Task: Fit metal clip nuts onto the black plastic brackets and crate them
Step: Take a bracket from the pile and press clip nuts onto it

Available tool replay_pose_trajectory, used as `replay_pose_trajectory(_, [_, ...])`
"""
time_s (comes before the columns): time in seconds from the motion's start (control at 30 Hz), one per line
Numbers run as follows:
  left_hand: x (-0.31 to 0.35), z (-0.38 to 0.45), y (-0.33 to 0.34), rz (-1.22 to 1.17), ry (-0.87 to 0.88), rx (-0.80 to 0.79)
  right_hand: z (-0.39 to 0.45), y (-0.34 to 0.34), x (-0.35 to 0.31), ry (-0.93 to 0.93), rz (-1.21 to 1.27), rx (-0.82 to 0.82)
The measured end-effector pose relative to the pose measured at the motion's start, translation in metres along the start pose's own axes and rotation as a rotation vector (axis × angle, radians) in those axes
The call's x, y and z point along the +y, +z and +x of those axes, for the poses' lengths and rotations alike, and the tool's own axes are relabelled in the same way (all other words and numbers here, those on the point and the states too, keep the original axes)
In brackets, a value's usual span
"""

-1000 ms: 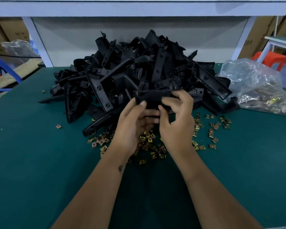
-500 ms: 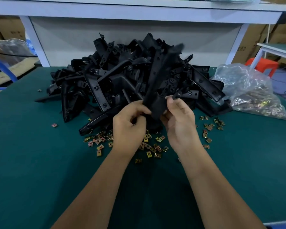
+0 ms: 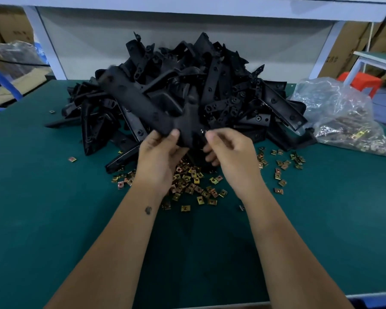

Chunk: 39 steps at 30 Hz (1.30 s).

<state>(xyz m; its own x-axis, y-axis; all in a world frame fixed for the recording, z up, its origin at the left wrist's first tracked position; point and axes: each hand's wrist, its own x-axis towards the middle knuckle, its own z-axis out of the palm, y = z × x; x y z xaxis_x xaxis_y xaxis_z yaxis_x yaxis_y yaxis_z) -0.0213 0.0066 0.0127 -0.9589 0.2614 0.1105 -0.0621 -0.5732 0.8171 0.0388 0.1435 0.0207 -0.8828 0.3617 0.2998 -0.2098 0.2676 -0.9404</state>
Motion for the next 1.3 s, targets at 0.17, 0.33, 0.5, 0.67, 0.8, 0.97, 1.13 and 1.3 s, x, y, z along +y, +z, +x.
replay_pose_trajectory(0.17, [0.01, 0.009, -0.019, -0.165, 0.01, 0.161, -0.008, 0.01, 0.003, -0.086, -0.717, -0.351])
replay_pose_trajectory(0.33, [-0.006, 0.009, -0.014, -0.076, -0.037, 0.177, -0.004, 0.011, 0.01, -0.136, -0.985, -0.364])
replay_pose_trajectory(0.5, [-0.013, 0.014, -0.012, -0.098, -0.038, 0.182, -0.002, 0.011, 0.01, -0.123, -0.9, -0.351])
replay_pose_trajectory(0.67, [-0.012, 0.013, -0.015, 0.007, -0.036, 0.133, -0.002, 0.01, 0.013, -0.084, -0.707, -0.249])
replay_pose_trajectory(0.8, [-0.007, 0.006, -0.013, 0.021, -0.061, 0.131, 0.0, 0.006, 0.01, 0.044, -0.238, -0.084])
replay_pose_trajectory(0.97, [0.0, -0.002, -0.006, -0.054, -0.085, 0.06, 0.001, 0.003, 0.006, 0.208, 0.321, -0.018])
replay_pose_trajectory(1.13, [0.002, -0.007, 0.001, -0.062, -0.11, -0.006, 0.002, 0.003, 0.005, 0.222, 0.536, -0.069])
replay_pose_trajectory(1.3, [0.0, -0.008, 0.001, -0.051, -0.136, -0.054, 0.0, 0.006, 0.0, 0.22, 0.506, -0.039])
